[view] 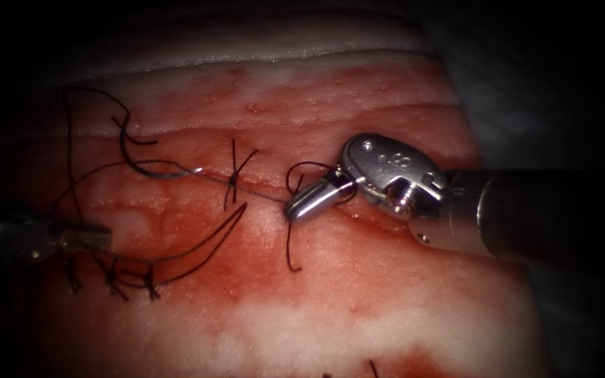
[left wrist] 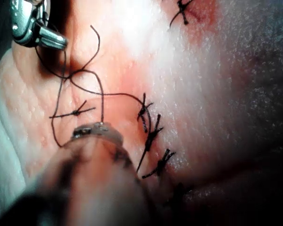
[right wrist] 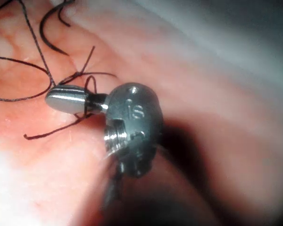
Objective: Wound Closure
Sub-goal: Use the left gripper to move the suture out of the way, then re-grasp the suture loop.
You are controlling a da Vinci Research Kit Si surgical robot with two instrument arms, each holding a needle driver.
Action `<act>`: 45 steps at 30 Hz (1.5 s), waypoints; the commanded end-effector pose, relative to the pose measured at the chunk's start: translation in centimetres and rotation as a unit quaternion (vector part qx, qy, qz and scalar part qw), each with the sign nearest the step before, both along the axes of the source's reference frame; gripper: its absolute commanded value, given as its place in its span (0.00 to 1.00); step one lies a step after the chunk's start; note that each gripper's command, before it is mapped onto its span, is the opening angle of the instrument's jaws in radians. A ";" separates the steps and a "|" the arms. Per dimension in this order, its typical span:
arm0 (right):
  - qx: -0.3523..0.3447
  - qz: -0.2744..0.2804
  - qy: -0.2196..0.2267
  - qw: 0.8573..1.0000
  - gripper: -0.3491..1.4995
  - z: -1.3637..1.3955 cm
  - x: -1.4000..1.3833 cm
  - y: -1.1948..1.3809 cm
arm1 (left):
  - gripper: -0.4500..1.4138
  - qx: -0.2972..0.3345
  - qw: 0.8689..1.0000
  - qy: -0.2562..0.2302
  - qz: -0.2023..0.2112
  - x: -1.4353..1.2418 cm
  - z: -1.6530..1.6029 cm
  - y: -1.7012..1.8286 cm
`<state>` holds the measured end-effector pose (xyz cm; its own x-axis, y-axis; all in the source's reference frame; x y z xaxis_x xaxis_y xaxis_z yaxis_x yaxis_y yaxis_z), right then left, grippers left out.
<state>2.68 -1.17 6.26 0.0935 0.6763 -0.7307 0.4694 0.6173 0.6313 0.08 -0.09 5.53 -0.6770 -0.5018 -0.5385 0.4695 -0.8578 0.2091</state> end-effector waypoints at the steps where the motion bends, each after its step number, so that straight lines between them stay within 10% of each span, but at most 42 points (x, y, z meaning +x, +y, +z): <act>1: -0.001 0.000 0.001 1.000 0.00 0.05 0.10 0.02 | 0.00 -0.007 1.000 0.003 0.018 -0.02 0.03 0.06; 9: -0.001 -0.002 0.002 1.000 0.00 0.02 0.08 -0.04 | 0.00 -0.060 0.988 0.049 0.131 0.08 0.25 0.08; 13: -0.001 -0.002 0.009 1.000 0.00 0.02 0.09 -0.13 | 0.21 -0.062 0.988 0.043 0.137 -0.03 0.44 -0.09; 17: 0.005 0.007 0.016 1.000 0.00 0.02 0.15 -0.17 | 0.77 -0.029 0.995 0.046 0.080 -0.12 0.52 -0.09; 22: 0.009 0.012 0.019 1.000 0.00 0.00 0.16 -0.16 | 0.97 0.062 0.995 -0.062 -0.041 -0.15 0.36 -0.16; 34: 0.010 0.015 0.018 1.000 0.00 0.01 0.19 -0.12 | 0.74 0.316 0.925 -0.201 -0.058 0.17 -0.66 -0.58; 37: 0.010 0.016 0.017 1.000 0.00 0.01 0.21 -0.11 | 0.86 0.334 0.914 -0.219 -0.071 0.06 -0.80 -0.41; 40: 0.010 0.016 0.017 1.000 0.00 0.01 0.21 -0.11 | 0.87 0.311 0.915 -0.221 -0.129 -0.17 -0.88 -0.11; 45: 0.010 0.015 0.018 1.000 0.00 0.00 0.22 -0.12 | 0.61 0.207 0.937 -0.154 -0.236 -0.76 -0.66 0.55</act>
<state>2.82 -1.31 6.21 0.0479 0.6943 -0.7181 0.4697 0.6188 0.6296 -0.70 0.53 4.90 -0.5669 0.1028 -0.8174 -0.0204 -0.9936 -0.1108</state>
